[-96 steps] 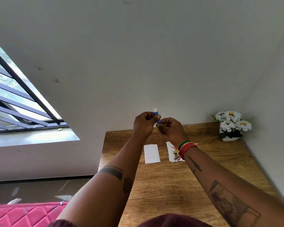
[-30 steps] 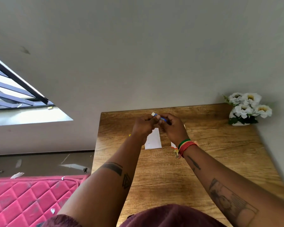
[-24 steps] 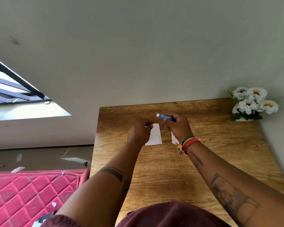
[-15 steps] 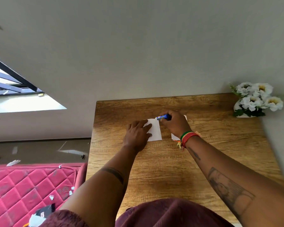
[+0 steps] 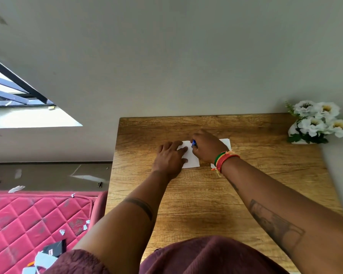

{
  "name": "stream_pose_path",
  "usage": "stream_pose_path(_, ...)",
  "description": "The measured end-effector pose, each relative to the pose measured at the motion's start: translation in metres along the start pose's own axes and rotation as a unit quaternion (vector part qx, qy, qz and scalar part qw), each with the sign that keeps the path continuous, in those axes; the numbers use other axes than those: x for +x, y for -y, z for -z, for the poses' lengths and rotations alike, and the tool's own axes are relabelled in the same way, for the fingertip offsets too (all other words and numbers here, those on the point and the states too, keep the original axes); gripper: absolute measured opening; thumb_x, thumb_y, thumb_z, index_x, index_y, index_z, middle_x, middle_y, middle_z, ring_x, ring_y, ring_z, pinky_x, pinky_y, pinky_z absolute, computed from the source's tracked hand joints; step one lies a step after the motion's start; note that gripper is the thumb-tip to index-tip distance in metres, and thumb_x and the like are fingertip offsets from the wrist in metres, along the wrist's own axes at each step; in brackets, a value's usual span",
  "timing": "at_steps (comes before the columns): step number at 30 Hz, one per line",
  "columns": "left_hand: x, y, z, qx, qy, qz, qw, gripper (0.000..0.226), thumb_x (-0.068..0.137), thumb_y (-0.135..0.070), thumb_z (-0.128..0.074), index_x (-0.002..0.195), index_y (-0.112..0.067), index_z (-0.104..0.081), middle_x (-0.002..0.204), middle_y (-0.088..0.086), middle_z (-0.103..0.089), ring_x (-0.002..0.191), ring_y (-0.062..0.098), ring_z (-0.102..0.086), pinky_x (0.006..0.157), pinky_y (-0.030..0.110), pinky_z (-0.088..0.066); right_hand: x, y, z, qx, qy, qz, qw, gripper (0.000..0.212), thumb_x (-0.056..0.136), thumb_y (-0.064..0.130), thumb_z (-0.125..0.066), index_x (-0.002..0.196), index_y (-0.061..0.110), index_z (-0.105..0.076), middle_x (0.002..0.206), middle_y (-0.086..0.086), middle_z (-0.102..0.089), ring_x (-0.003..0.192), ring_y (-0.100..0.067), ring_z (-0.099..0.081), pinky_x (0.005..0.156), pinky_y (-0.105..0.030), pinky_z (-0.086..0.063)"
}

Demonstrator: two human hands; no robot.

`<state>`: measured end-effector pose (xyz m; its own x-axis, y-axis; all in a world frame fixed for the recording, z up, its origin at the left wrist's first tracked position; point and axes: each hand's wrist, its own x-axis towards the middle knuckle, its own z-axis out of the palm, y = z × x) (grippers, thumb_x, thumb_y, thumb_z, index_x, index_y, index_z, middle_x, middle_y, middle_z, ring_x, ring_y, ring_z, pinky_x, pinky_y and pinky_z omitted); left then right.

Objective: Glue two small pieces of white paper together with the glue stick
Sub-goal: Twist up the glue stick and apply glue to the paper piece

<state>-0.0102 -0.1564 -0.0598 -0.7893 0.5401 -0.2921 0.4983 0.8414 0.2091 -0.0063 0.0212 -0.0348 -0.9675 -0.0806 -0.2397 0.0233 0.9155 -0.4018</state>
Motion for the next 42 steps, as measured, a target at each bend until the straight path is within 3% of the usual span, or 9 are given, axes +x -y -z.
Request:
stream_pose_path(19, -0.012, -0.012, -0.005, 0.021, -0.020, 0.025, 0.999, 0.054, 0.104, -0.044, -0.051, 0.154, -0.026, -0.045, 0.161, 0.002, -0.036, 0.143, 0.032, -0.034, 0.115, 0.047, -0.026, -0.045, 0.002, -0.014, -0.032, 0.020, -0.002, 0.999, 0.022, 0.092, 0.022, -0.060, 0.112, 0.015, -0.066, 0.121, -0.006, -0.060, 0.097, -0.025, -0.062, 0.081, -0.036, -0.054)
stream_pose_path(24, -0.014, -0.016, -0.007, 0.030, -0.025, 0.035, 0.999, 0.047, 0.107, -0.040, -0.042, 0.152, -0.027, -0.044, 0.158, 0.006, -0.037, 0.140, 0.034, -0.035, 0.112, 0.047, -0.029, -0.048, -0.007, -0.015, 0.133, -0.023, -0.103, 0.985, 0.018, 0.089, 0.024, -0.066, 0.105, 0.019, -0.069, 0.100, -0.001, -0.066, 0.087, -0.018, -0.061, 0.069, -0.024, -0.044)
stream_pose_path(26, -0.013, -0.016, -0.007, 0.030, -0.018, 0.037, 0.999, 0.047, 0.108, -0.039, -0.041, 0.154, -0.028, -0.043, 0.158, 0.006, -0.036, 0.141, 0.033, -0.033, 0.113, 0.048, -0.028, -0.048, -0.013, -0.015, 0.313, -0.054, -0.183, 0.930, 0.011, 0.087, 0.016, -0.067, 0.097, 0.018, -0.070, 0.091, -0.005, -0.071, 0.078, -0.018, -0.065, 0.064, -0.027, -0.052)
stream_pose_path(29, -0.012, -0.018, -0.007, -0.004, -0.033, 0.051, 0.998, 0.044, 0.108, -0.036, -0.041, 0.151, -0.030, -0.048, 0.158, 0.005, -0.037, 0.141, 0.033, -0.035, 0.114, 0.049, -0.028, -0.052, -0.018, -0.013, 0.594, -0.062, -0.248, 0.763, 0.021, 0.090, 0.002, -0.067, 0.111, 0.003, -0.071, 0.102, -0.025, -0.075, 0.083, -0.026, -0.074, 0.076, -0.036, -0.062)
stream_pose_path(32, -0.010, -0.025, -0.009, -0.105, -0.128, 0.075, 0.983, 0.033, 0.105, -0.036, -0.050, 0.132, -0.027, -0.067, 0.143, 0.004, -0.055, 0.128, 0.030, -0.051, 0.104, 0.046, -0.040, -0.055, -0.013, -0.011, 0.715, -0.055, -0.231, 0.657, 0.028, 0.093, 0.001, -0.065, 0.120, 0.001, -0.065, 0.110, -0.023, -0.074, 0.091, -0.027, -0.075, 0.075, -0.031, -0.060)
stream_pose_path(34, -0.010, -0.035, -0.001, -0.264, -0.182, 0.091, 0.943, 0.026, 0.102, -0.038, -0.059, 0.115, -0.024, -0.076, 0.117, -0.001, -0.070, 0.105, 0.018, -0.064, 0.087, 0.036, -0.049, -0.055, -0.009, -0.012, 0.761, -0.057, -0.206, 0.613, 0.027, 0.093, 0.004, -0.065, 0.120, 0.005, -0.063, 0.114, -0.018, -0.074, 0.098, -0.028, -0.075, 0.080, -0.033, -0.058)
stream_pose_path(37, -0.010, -0.053, 0.023, -0.575, -0.128, 0.162, 0.792, 0.025, 0.100, -0.041, -0.064, 0.104, -0.022, -0.079, 0.089, -0.011, -0.076, 0.081, 0.000, -0.068, 0.070, 0.022, -0.049, -0.054, -0.002, -0.014, 0.777, -0.049, -0.181, 0.601, 0.024, 0.093, 0.007, -0.067, 0.116, 0.010, -0.061, 0.116, -0.017, -0.074, 0.106, -0.031, -0.073, 0.083, -0.035, -0.058)
stream_pose_path(39, -0.006, -0.061, 0.031, -0.701, -0.085, 0.192, 0.682, 0.021, 0.097, -0.036, -0.070, 0.101, -0.018, -0.078, 0.090, -0.005, -0.079, 0.084, 0.007, -0.073, 0.068, 0.020, -0.054, -0.054, 0.002, -0.014, 0.773, -0.035, -0.166, 0.611, 0.026, 0.094, 0.011, -0.068, 0.119, 0.006, -0.063, 0.112, -0.016, -0.074, 0.099, -0.028, -0.074, 0.078, -0.033, -0.058)
stream_pose_path(42, 0.000, -0.063, 0.036, -0.750, -0.070, 0.208, 0.624, 0.027, 0.092, -0.032, -0.077, 0.111, -0.013, -0.076, 0.105, 0.003, -0.080, 0.103, 0.018, -0.074, 0.078, 0.030, -0.055, -0.053, 0.006, -0.013, 0.768, -0.054, -0.164, 0.617, 0.035, 0.091, 0.016, -0.072, 0.123, 0.004, -0.068, 0.104, -0.013, -0.072, 0.083, -0.019, -0.068, 0.073, -0.030, -0.056)
